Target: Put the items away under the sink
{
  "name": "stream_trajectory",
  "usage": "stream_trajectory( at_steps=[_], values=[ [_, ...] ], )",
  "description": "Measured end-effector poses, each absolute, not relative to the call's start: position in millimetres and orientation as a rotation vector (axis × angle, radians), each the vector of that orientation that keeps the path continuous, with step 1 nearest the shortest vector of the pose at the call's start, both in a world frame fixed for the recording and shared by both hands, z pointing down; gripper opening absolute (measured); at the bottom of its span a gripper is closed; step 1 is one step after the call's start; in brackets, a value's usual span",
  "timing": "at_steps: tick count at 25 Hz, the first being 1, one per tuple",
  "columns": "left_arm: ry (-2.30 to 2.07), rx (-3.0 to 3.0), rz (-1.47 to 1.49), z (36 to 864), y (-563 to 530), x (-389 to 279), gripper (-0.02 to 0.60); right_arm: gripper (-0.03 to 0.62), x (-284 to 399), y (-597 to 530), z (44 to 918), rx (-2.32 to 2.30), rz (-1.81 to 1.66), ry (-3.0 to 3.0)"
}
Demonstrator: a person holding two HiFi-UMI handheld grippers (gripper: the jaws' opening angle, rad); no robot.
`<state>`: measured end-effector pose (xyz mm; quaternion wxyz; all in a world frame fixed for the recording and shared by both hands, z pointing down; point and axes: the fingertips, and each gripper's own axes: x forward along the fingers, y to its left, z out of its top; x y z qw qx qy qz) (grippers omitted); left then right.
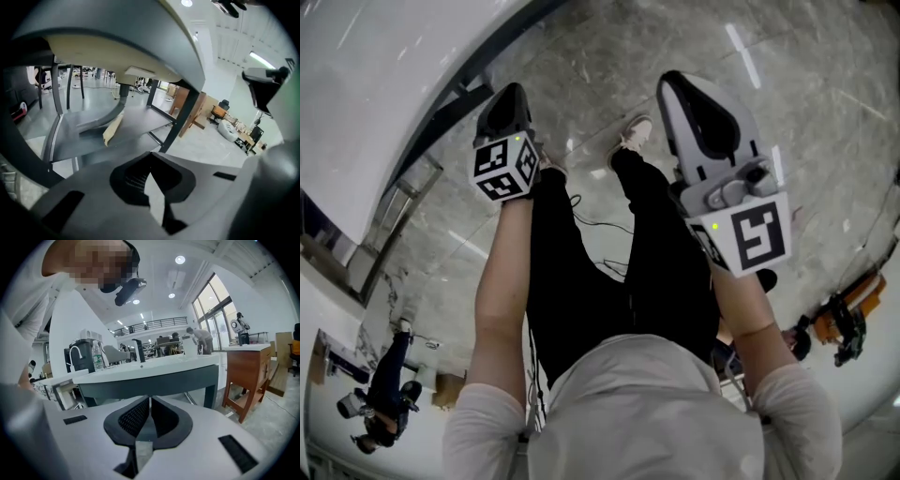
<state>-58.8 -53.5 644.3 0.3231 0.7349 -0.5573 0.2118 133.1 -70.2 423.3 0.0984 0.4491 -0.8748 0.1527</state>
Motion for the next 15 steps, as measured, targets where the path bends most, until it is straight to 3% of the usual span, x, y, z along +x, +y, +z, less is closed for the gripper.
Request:
stream_trajectory(
  at_steps=[6, 15],
  values=[
    [-1.338, 1.973, 0.421, 572, -23, -31, 0.003, 0.040, 95, -55, 387, 1.217, 0.453, -2.639],
    [-1.410, 1.996, 0.249, 454, -13, -72, 0.003, 0.040, 42, -48, 312, 1.080, 0.349, -2.689]
  ],
)
